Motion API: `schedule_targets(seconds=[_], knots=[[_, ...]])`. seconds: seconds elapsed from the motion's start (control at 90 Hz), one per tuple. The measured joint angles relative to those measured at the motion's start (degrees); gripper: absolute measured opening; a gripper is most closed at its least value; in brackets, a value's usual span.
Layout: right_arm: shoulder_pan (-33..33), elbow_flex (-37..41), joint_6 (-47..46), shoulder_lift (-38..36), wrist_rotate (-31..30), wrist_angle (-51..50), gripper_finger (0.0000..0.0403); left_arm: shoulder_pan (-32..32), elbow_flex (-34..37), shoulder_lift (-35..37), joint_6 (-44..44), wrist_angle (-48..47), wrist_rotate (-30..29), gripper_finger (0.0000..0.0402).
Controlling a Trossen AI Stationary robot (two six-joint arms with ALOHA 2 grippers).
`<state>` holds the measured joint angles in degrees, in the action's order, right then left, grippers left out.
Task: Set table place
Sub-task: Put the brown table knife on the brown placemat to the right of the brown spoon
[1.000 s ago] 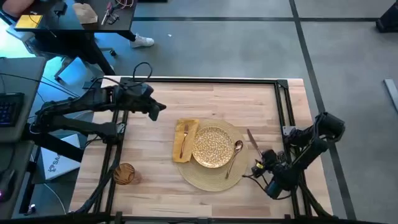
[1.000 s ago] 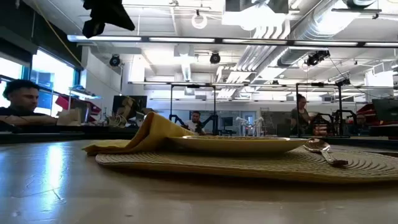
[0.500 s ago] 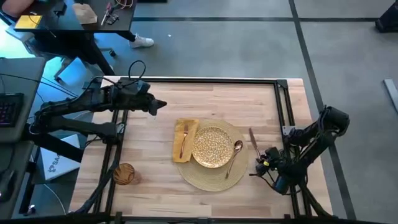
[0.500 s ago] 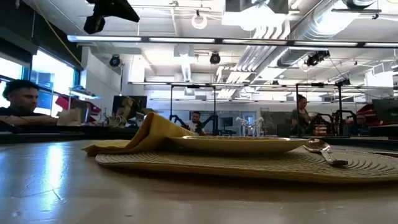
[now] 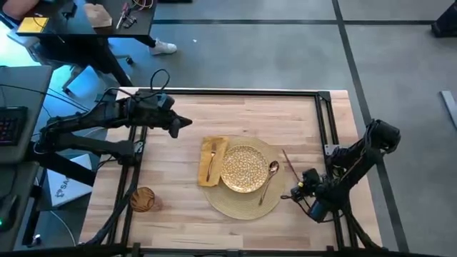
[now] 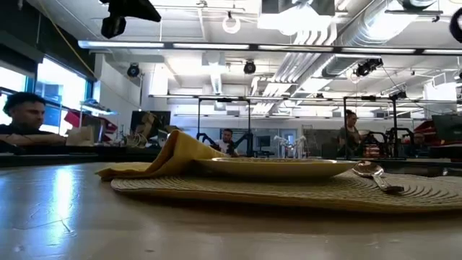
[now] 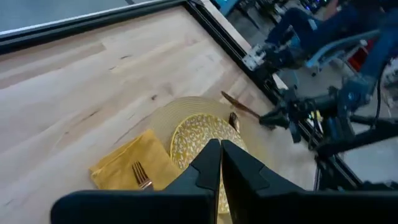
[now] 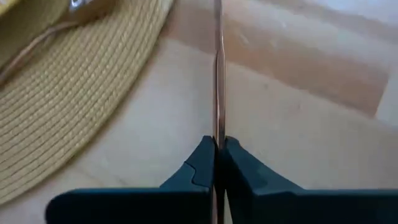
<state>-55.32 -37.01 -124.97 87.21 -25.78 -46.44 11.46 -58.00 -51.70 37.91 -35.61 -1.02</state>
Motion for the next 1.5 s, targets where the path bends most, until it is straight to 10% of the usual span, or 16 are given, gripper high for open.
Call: schedule_targets(seconds=[0.322,0.933,1.5], knots=[[2.53,-6.10,-0.86,-1.83,-7.91,1.08,0.0001,0.00,0.00,2.75,-3.20,-0.14,2.30,0.0000],[11.09,-16.96,-1.63,2.85,-4.20,-7.28,0.0001,0.02,0.02,6.42,-4.97,-0.60,1.86,0.0000],[12.32,-14.45,-1.14,5.71,-6.35,6.03,0.0000,0.02,0.04,6.42,-5.47,-0.80,1.86,0.0000]])
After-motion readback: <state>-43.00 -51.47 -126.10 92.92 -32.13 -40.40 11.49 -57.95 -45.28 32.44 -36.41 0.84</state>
